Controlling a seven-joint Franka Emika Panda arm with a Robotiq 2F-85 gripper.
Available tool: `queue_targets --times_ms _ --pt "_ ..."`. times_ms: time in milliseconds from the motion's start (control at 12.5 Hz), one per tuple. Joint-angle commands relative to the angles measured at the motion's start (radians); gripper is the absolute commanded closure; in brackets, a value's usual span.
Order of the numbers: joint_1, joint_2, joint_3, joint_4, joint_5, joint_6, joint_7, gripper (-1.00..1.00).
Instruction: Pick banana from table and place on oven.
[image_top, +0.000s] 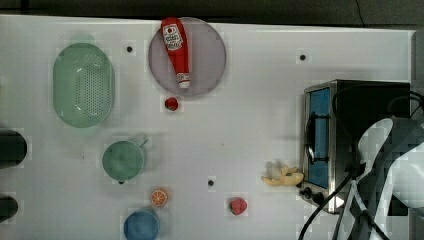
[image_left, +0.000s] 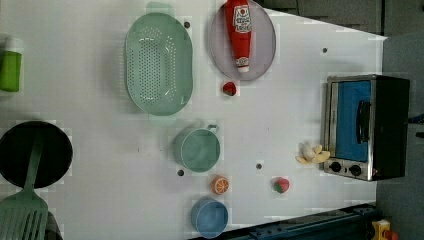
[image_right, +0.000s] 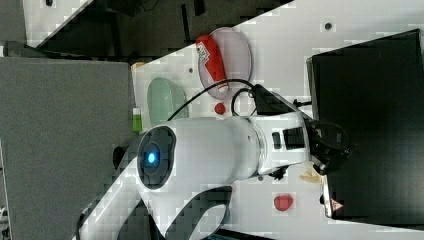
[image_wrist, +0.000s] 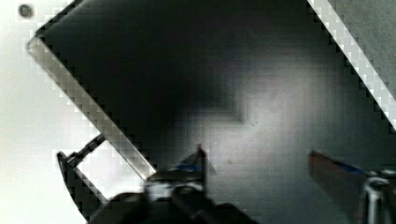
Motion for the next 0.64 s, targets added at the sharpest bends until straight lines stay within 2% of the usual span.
queue_targets --times_ms 80,320,640 --pt "0.023 -0.023 0.010 0.027 -0.002 0.008 -0.051 -0.99" --pt "0.044 -0.071 0.013 0.075 -0.052 -0.046 -0.047 -1.00" --pt "0.094 -0.185 0.042 0.201 -0.156 -0.275 0.061 -1.00"
